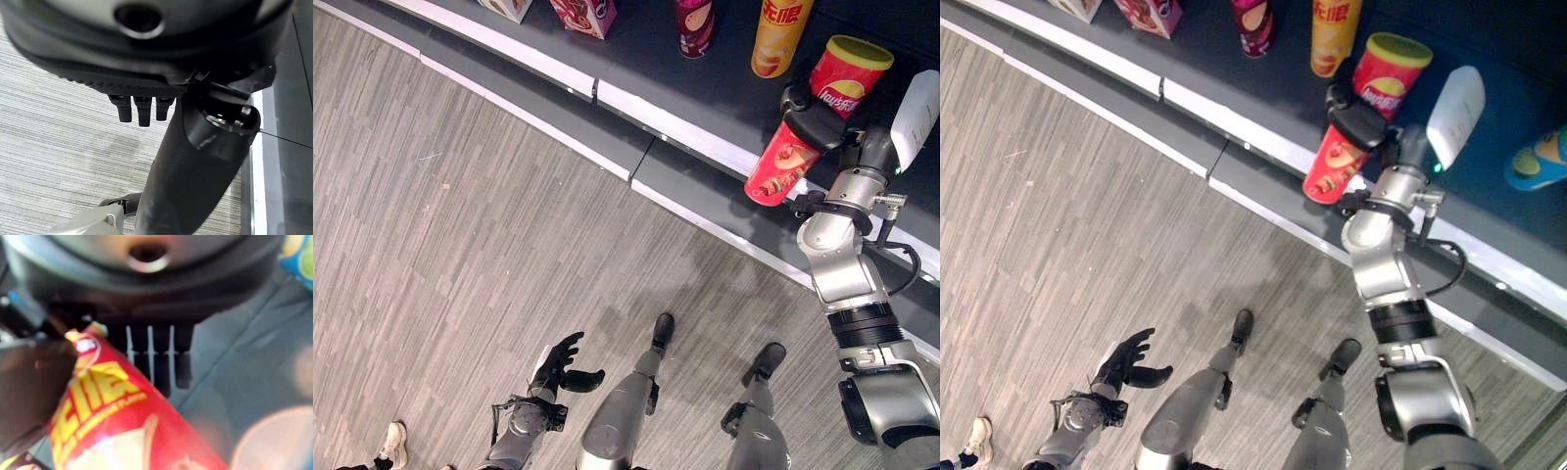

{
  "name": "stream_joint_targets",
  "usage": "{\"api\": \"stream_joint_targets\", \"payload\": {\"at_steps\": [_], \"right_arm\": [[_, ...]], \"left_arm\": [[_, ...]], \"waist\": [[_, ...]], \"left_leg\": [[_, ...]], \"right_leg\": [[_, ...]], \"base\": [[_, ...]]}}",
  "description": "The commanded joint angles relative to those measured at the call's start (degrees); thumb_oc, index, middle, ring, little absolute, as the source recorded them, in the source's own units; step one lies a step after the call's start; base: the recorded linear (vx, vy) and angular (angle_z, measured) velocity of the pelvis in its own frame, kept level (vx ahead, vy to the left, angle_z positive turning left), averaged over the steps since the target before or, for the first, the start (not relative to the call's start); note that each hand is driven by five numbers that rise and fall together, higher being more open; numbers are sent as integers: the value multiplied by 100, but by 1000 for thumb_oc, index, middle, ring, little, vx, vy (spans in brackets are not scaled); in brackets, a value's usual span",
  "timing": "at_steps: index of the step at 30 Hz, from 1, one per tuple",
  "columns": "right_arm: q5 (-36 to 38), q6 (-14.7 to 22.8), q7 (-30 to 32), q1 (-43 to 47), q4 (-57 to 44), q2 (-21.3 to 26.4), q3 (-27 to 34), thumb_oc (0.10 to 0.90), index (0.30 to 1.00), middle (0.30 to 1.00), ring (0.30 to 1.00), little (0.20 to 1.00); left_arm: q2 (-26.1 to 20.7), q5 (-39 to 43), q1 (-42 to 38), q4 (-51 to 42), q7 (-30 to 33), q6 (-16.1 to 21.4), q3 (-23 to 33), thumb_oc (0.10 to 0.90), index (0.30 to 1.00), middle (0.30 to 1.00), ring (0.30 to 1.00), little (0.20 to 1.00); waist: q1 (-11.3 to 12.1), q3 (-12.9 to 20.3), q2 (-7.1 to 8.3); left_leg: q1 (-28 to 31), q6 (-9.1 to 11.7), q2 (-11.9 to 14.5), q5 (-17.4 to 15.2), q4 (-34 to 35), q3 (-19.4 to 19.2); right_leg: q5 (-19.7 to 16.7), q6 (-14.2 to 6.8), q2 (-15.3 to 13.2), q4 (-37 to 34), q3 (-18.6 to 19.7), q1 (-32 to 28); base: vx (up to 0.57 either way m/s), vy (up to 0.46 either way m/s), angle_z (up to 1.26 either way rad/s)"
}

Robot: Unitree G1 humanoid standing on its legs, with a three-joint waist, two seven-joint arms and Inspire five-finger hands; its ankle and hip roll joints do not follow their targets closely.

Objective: Put the goods on the table back onto the shelves and tidy them up.

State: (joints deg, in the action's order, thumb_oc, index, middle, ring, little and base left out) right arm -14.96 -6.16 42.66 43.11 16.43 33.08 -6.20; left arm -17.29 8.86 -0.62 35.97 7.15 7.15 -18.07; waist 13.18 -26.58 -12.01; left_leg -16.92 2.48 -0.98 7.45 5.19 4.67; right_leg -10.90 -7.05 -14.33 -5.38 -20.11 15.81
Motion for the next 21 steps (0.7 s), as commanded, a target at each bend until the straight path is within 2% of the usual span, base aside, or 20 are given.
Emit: {"api": "stream_joint_targets", "payload": {"at_steps": [1,13,21], "right_arm": [[-726,447,971,1056,-1336,865,832,400,300,300,300,300],[-899,602,612,647,-2187,436,770,400,300,300,300,300],[-791,631,545,701,-1832,436,617,400,300,300,300,300]], "left_arm": [[-335,-67,43,273,242,61,-345,800,900,900,900,900],[-283,-123,139,269,318,-18,-220,800,900,900,900,900],[-328,-130,157,218,324,11,-229,800,900,900,900,900]], "waist": [[-168,616,176],[-333,568,240],[-330,546,275]], "left_leg": [[-60,319,169,-221,-19,-125],[-35,330,227,-223,-19,-188],[-13,346,254,-223,-19,-218]], "right_leg": [[771,-573,-276,258,213,-695],[784,-538,-250,306,279,-653],[771,-531,-229,305,297,-651]], "base": [[0,0,0],[-3,-1,-2],[-16,-5,-7]]}}
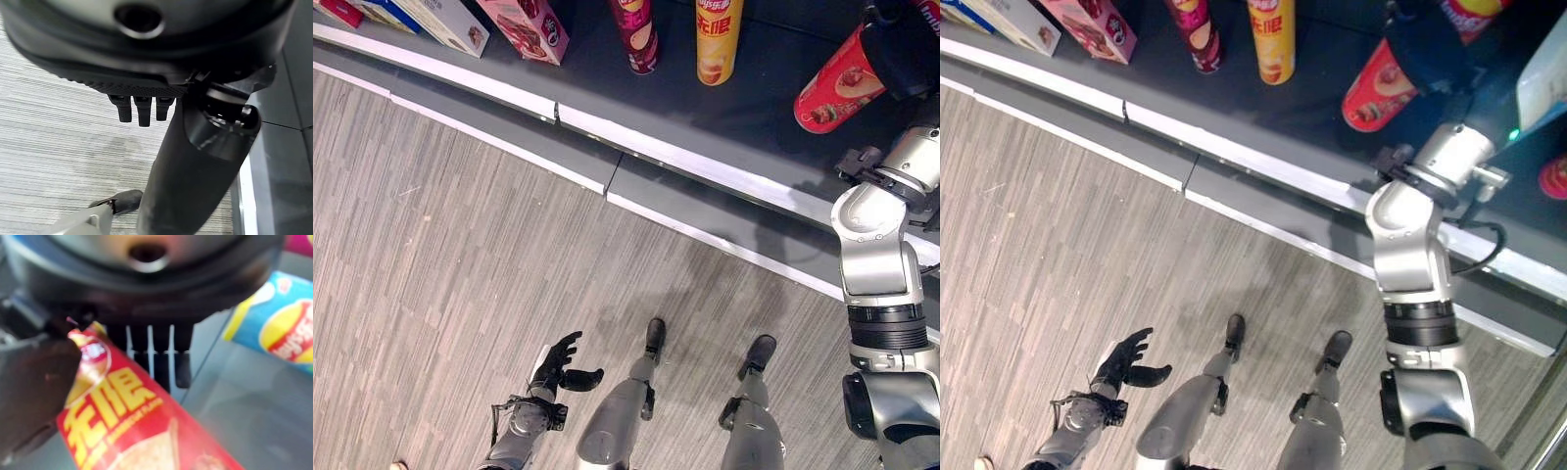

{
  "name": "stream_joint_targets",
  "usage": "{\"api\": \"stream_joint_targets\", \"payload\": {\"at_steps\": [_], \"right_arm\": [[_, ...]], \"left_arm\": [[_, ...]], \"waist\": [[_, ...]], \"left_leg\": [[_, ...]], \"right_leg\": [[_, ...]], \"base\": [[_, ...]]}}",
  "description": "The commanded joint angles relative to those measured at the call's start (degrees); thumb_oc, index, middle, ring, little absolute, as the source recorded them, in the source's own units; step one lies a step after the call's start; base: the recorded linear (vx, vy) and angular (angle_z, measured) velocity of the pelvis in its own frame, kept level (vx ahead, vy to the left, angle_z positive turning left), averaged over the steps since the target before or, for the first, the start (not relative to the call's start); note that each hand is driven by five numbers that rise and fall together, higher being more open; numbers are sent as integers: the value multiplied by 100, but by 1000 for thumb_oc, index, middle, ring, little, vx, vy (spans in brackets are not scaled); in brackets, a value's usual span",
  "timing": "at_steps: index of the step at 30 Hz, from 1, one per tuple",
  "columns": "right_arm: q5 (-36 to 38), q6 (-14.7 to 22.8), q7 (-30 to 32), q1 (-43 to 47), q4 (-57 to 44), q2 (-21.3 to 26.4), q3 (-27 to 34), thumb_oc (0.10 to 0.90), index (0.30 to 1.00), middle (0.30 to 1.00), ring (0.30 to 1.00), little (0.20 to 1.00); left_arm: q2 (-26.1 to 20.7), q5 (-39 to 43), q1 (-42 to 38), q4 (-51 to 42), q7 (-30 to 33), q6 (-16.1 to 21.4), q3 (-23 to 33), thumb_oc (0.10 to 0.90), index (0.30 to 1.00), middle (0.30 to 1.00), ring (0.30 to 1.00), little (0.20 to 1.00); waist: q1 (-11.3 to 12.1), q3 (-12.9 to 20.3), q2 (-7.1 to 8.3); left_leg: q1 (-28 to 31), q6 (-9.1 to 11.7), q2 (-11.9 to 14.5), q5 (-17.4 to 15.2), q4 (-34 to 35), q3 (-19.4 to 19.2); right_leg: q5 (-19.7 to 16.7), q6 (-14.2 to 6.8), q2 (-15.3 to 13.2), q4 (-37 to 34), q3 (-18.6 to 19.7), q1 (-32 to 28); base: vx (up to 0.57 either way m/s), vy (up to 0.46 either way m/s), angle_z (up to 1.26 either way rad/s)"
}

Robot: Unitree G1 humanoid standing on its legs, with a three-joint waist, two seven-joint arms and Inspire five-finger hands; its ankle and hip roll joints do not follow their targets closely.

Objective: Put the goods on the table back onto the shelves and tidy them up.

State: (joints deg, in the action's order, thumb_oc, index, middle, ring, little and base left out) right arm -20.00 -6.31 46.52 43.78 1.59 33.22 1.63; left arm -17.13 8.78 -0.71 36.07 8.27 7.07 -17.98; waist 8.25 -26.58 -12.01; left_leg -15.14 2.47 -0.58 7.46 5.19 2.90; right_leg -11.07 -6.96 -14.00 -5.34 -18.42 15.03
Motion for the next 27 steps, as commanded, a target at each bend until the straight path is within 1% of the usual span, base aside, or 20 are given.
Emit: {"api": "stream_joint_targets", "payload": {"at_steps": [1,4,11,19,22,26,27], "right_arm": [[-280,645,170,697,-241,463,-201,400,300,300,300,300],[-262,613,215,991,185,610,-372,400,300,300,300,300],[-458,551,226,1261,403,788,-593,400,300,300,300,300],[-946,240,586,1696,843,1184,-755,400,300,300,300,300],[-967,183,670,1837,959,1284,-805,400,300,300,300,300],[-1022,55,717,1897,1069,1406,-853,400,300,300,300,300],[-1020,54,720,1903,1074,1410,-859,400,300,300,300,300]], "left_arm": [[-347,-123,153,217,210,31,-248,800,900,900,900,900],[-373,-95,103,216,219,82,-276,800,900,900,900,900],[-393,-95,65,244,226,129,-312,800,900,900,900,900],[-413,-117,-8,276,276,222,-390,800,900,900,900,900],[-429,-118,-32,263,276,252,-431,800,900,900,900,900],[-413,-32,-37,226,301,296,-410,800,900,900,900,900],[-411,-31,-39,225,301,296,-411,800,900,900,900,900]], "waist": [[166,541,274],[219,537,270],[288,528,241],[409,517,172],[461,533,140],[514,528,40],[514,533,37]], "left_leg": [[-198,349,217,-222,-19,-40],[-207,355,219,-212,-19,-35],[-234,362,199,-199,-19,-9],[-392,381,169,-165,-19,41],[-456,392,157,-146,-19,40],[-520,395,127,-132,-19,81],[-528,394,126,-130,-19,83]], "right_leg": [[785,-540,-263,296,132,-567],[783,-539,-257,297,119,-547],[785,-551,-268,310,72,-544],[745,-573,-276,299,58,-413],[726,-589,-287,277,56,-366],[729,-607,-329,300,56,-305],[730,-607,-330,304,55,-296]], "base": [[0,0,0],[0,0,0],[0,0,0],[-1,-1,1],[0,0,0],[3,3,1],[0,0,0]]}}
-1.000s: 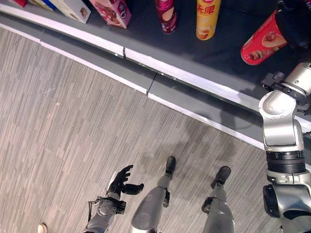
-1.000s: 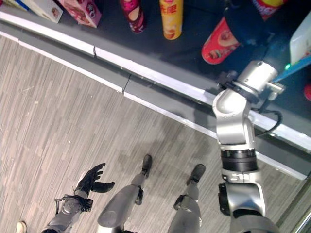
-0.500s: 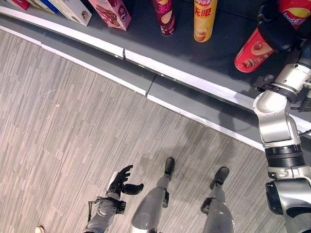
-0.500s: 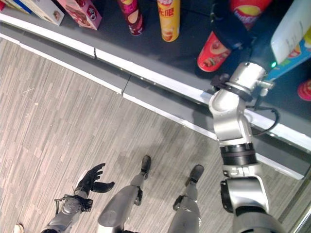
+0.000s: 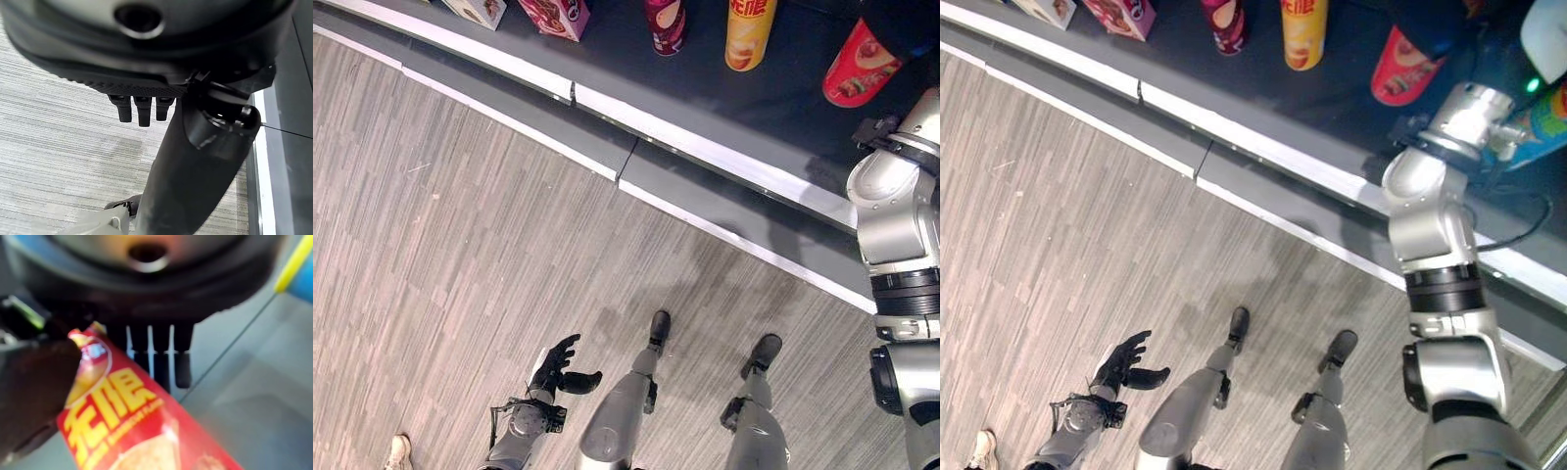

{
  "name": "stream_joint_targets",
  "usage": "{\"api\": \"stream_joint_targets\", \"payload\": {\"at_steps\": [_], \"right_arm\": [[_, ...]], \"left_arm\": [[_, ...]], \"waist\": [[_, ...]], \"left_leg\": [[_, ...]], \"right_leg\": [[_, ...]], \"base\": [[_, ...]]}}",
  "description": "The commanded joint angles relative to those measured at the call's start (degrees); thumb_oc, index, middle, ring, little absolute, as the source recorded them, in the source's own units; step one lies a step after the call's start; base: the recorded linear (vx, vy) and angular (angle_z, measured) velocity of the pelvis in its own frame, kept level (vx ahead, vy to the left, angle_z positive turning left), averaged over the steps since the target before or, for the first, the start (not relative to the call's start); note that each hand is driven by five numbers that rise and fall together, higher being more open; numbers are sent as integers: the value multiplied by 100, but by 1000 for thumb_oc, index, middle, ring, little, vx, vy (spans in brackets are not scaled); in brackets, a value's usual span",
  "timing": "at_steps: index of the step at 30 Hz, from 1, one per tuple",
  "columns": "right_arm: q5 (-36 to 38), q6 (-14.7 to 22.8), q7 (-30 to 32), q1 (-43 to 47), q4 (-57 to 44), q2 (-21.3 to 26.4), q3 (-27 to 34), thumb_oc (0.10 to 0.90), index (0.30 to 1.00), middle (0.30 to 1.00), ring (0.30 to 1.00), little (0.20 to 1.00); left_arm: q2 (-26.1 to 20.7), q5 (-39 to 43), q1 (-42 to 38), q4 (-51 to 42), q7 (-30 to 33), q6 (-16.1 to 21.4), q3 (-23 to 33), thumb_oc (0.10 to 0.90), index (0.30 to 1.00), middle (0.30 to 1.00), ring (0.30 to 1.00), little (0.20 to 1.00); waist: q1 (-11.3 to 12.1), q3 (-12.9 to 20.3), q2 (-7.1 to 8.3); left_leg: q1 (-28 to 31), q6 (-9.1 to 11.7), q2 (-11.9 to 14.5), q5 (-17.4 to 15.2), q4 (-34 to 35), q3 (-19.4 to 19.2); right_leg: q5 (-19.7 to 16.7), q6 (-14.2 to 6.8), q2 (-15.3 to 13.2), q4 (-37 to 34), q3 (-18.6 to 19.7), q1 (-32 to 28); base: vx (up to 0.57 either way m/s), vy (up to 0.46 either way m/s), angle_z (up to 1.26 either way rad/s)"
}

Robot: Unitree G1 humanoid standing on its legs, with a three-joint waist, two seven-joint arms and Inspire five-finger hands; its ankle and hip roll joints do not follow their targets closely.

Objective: Put the goods on the table back onto the shelves and tidy them up.

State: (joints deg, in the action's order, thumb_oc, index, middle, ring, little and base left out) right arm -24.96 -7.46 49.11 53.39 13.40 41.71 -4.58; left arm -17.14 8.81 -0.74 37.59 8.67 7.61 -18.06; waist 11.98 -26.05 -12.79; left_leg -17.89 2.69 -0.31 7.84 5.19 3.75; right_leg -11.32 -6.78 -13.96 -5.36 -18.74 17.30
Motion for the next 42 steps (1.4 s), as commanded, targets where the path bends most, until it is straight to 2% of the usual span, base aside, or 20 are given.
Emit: {"api": "stream_joint_targets", "payload": {"at_steps": [1,17,36,37,38,39,40,42], "right_arm": [[-513,154,485,969,-77,580,-234,400,300,300,300,300],[-530,74,604,1004,-59,769,-265,400,300,300,300,300],[-572,10,719,942,-60,521,-260,400,300,300,300,300],[-575,16,721,929,-85,499,-256,444,366,366,366,366],[-574,19,721,906,-93,476,-255,613,620,620,620,620],[-564,20,728,907,-100,459,-245,728,792,792,792,792],[-564,19,728,905,-101,456,-244,800,900,900,900,900],[-517,38,743,886,-109,306,-239,800,900,900,900,900]], "left_arm": [[-413,-33,-40,64,259,251,-410,800,900,900,900,900],[-388,88,-62,-263,230,351,-515,800,900,900,900,900],[-355,105,-28,-328,313,363,-491,800,900,900,900,900],[-351,94,-31,-317,321,355,-486,800,900,900,900,900],[-350,83,-23,-309,323,347,-487,800,900,900,900,900],[-351,80,-32,-309,329,340,-484,800,900,900,900,900],[-352,79,-31,-309,330,339,-482,800,900,900,900,900],[-356,8,-44,-291,360,315,-500,800,900,900,900,900]], "waist": [[152,471,92],[209,396,-172],[170,278,-207],[162,273,-204],[153,268,-192],[141,271,-193],[140,272,-190],[127,280,-188]], "left_leg": [[-278,374,94,-165,-19,0],[-585,376,-35,-117,-19,19],[-724,351,-54,-146,-74,-28],[-719,351,-53,-149,-73,-32],[-681,359,-50,-200,-84,-40],[-691,345,-47,-164,-76,-41],[-692,345,-47,-164,-76,-41],[-660,335,-41,-180,-86,-44]], "right_leg": [[755,-629,-340,308,85,-505],[725,-680,-395,348,85,-221],[758,-669,-420,407,69,-56],[758,-668,-419,413,65,-57],[804,-670,-417,425,73,-85],[764,-667,-424,419,74,-71],[763,-668,-425,417,74,-71],[769,-657,-420,425,97,-80]], "base": [[0,0,0],[2,2,0],[2,-1,0],[0,0,0],[0,0,0],[0,0,0],[0,0,0],[0,0,0]]}}
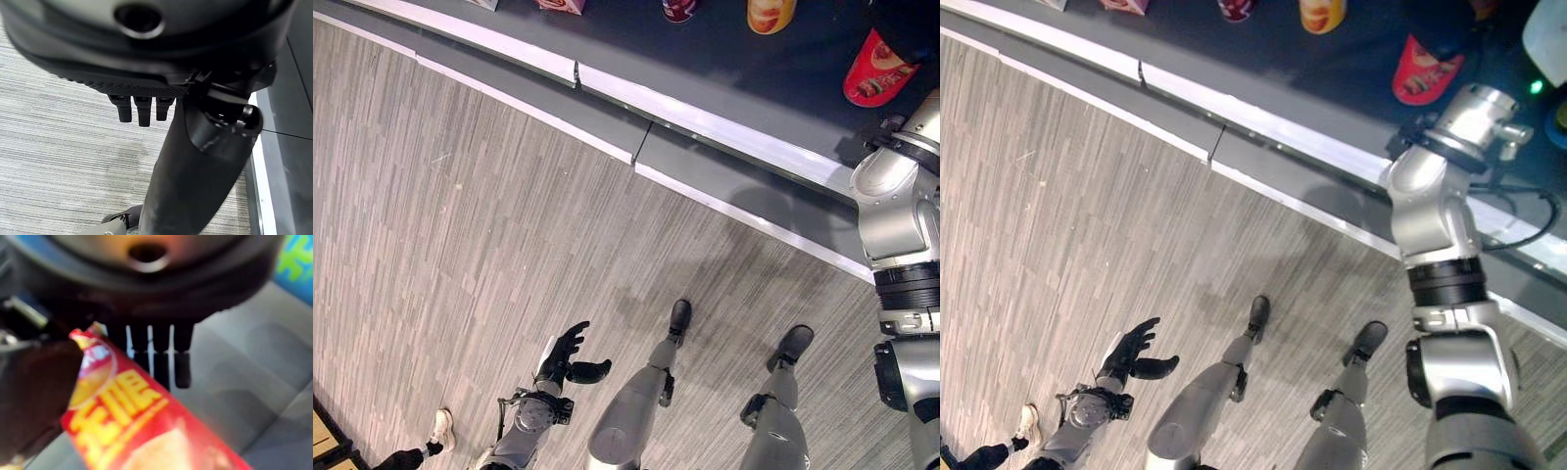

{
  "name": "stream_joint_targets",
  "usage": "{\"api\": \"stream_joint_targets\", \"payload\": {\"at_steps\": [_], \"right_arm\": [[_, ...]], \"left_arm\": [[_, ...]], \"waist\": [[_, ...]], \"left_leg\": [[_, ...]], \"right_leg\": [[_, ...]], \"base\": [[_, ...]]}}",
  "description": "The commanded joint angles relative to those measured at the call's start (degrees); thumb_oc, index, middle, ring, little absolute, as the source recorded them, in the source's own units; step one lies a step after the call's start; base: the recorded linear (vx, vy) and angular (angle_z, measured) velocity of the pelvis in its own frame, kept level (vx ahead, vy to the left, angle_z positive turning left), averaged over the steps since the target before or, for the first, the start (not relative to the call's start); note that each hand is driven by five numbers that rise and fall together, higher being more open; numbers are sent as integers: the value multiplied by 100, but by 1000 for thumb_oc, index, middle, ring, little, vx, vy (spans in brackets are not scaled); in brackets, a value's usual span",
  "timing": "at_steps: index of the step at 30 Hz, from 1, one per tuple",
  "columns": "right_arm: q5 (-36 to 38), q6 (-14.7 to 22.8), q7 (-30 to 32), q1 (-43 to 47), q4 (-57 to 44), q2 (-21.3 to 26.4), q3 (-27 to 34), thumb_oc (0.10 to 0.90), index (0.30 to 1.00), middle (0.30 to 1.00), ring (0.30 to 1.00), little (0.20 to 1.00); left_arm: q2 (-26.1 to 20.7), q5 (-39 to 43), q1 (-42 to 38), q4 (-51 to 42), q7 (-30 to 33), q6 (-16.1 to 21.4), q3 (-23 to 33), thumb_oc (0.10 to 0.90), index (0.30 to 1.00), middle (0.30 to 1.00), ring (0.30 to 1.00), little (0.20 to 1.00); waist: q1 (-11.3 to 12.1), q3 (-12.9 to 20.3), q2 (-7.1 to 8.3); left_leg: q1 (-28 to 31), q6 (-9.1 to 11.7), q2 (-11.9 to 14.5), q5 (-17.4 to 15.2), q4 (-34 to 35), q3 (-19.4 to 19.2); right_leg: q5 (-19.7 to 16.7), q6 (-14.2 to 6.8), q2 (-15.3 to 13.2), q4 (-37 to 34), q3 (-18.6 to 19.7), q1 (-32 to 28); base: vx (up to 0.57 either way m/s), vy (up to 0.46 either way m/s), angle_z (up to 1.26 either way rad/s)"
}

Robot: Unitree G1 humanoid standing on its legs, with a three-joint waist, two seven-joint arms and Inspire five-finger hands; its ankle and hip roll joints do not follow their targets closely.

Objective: Put the goods on the table back onto the shelves and tidy them up.

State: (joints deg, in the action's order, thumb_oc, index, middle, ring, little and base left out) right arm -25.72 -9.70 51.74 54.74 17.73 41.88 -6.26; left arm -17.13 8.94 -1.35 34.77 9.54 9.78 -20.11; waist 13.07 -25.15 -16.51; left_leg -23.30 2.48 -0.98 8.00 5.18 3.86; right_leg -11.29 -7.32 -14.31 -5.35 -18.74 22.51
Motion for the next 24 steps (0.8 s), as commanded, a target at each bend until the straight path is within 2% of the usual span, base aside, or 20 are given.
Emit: {"api": "stream_joint_targets", "payload": {"at_steps": [1,8,10,13,15,17,19,20,22,24], "right_arm": [[-419,270,482,732,-565,221,-62,800,900,900,900,900],[-313,337,482,549,-638,5,32,800,900,900,900,900],[-233,437,461,415,-783,5,109,800,900,900,900,900],[-38,748,248,7,-1306,-129,256,800,900,900,900,900],[252,1086,-258,-838,-1872,-636,235,800,900,900,900,900],[303,1162,-517,-1307,-1995,-789,201,800,900,900,900,900],[618,1347,-799,-1815,-2157,-1134,132,800,900,900,900,900],[617,1345,-802,-1823,-2164,-1138,135,800,900,900,900,900],[725,1436,-1211,-2279,-2296,-1296,-1,800,900,900,900,900],[1303,1670,-1722,-2714,-2354,-1585,-177,800,900,900,900,900]], "left_arm": [[-359,5,9,-1,288,88,-295,800,900,900,900,900],[-356,-49,-6,95,263,39,-318,800,900,900,900,900],[-343,-54,-37,133,248,14,-318,800,900,900,900,900],[-311,-76,-65,233,193,-91,-283,800,900,900,900,900],[-261,-142,-18,423,148,-255,-130,800,900,900,900,900],[-262,-217,71,489,99,-332,-42,800,900,900,900,900],[-258,-287,144,626,73,-405,64,800,900,900,900,900],[-262,-287,149,624,72,-405,63,800,900,900,900,900],[-264,-395,242,744,15,-465,210,800,900,900,900,900],[-250,-581,277,1020,54,-553,312,800,900,900,900,900]], "waist": [[9,195,184],[-20,190,255],[-51,213,331],[-136,325,546],[-290,545,860],[-368,652,1012],[-477,788,1173],[-474,786,1177],[-601,925,1332],[-757,1047,1487]], "left_leg": [[-102,351,28,-216,-107,-61],[-89,326,41,-321,-287,-96],[-57,329,49,-326,-289,-90],[130,336,116,-322,-220,-105],[503,294,226,-426,-186,-176],[709,266,252,-493,-169,-218],[936,228,274,-557,-138,-307],[947,227,273,-556,-133,-310],[1170,198,301,-621,-99,-423],[1378,154,309,-695,-76,-561]], "right_leg": [[779,-597,-390,434,99,-615],[773,-588,-405,448,100,-694],[751,-593,-386,424,111,-737],[703,-595,-346,351,95,-896],[626,-600,-338,264,95,-1193],[603,-600,-319,217,112,-1354],[554,-607,-308,179,141,-1500],[553,-609,-309,174,143,-1509],[503,-622,-296,131,190,-1616],[413,-638,-277,110,297,-1668]], "base": [[0,0,0],[-27,5,2],[-20,-1,0],[-1,2,3],[76,40,1],[81,51,-7],[72,66,-6],[72,65,-17],[72,92,-25],[75,155,-24]]}}
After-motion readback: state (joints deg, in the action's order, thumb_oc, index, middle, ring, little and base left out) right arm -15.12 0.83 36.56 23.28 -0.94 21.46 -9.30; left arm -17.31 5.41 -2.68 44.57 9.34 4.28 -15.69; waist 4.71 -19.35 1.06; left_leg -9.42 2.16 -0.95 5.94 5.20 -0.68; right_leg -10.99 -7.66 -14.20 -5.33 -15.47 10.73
